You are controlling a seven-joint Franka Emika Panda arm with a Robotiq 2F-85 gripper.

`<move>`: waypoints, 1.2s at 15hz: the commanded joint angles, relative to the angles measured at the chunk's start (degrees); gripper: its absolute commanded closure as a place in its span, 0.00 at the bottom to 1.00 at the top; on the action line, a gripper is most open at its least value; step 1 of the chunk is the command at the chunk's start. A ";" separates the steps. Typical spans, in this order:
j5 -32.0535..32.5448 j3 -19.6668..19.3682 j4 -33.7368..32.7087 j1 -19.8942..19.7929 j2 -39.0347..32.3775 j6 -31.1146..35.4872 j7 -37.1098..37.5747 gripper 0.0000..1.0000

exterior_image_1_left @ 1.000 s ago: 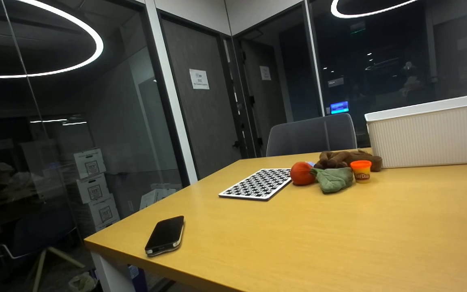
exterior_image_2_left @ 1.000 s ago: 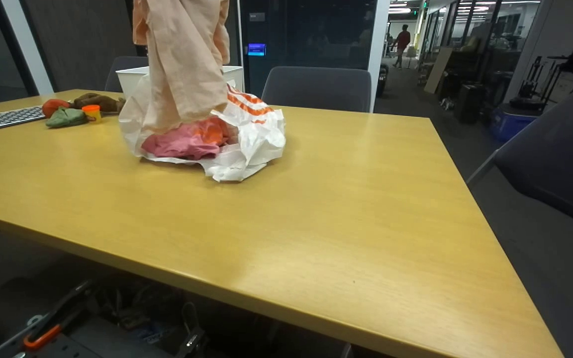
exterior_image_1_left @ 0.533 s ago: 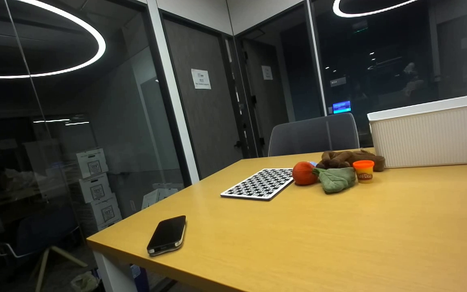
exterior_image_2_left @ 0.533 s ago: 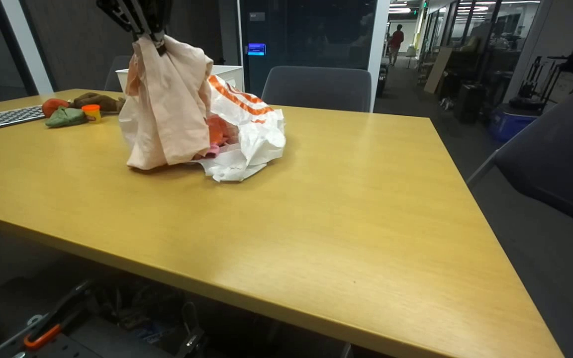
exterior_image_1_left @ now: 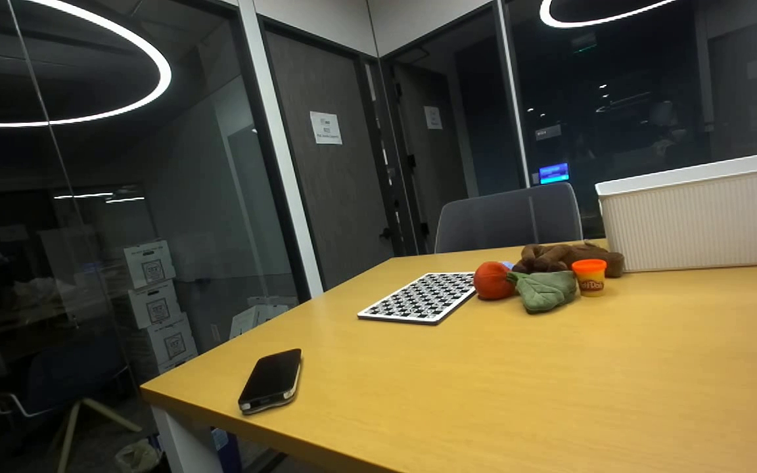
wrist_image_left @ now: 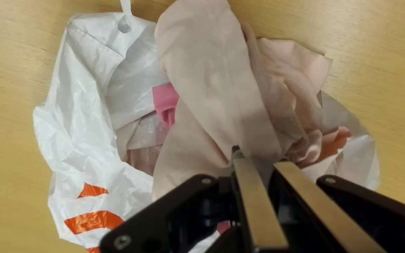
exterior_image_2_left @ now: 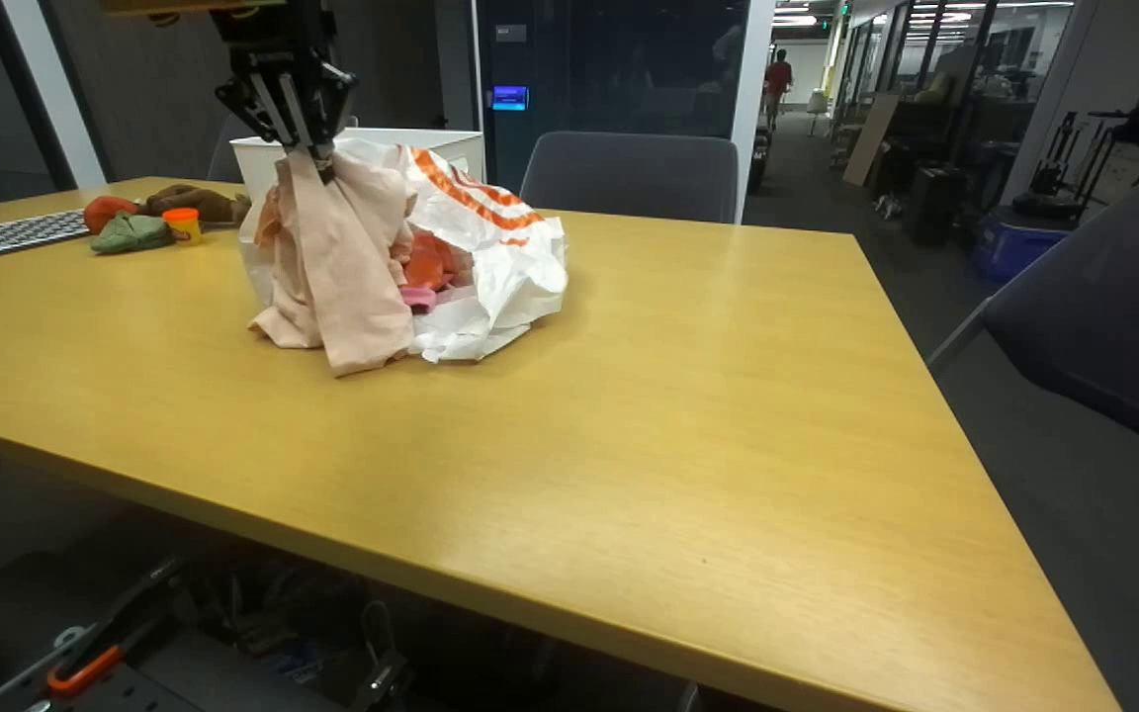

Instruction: Put the clothing into the plastic bag and pick it up

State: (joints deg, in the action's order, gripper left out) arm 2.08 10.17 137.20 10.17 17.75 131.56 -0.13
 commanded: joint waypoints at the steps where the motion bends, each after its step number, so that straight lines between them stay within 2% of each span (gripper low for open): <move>1: 2.25 0.69 -7.24 -0.45 -7.12 -3.58 -0.47 0.95; 4: 1.86 0.04 -13.28 -0.32 -13.30 -8.22 -2.15 0.95; 12: -6.02 -0.44 -29.19 -0.92 -28.10 -21.34 -7.29 0.94; 14: -6.46 -0.50 -32.01 -1.15 -31.16 -22.27 -7.05 0.94; 18: -3.38 -0.80 -34.94 -0.29 -35.62 -14.55 -4.21 0.93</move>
State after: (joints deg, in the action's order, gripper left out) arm -2.88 9.77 106.55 9.26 -14.11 113.76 -5.78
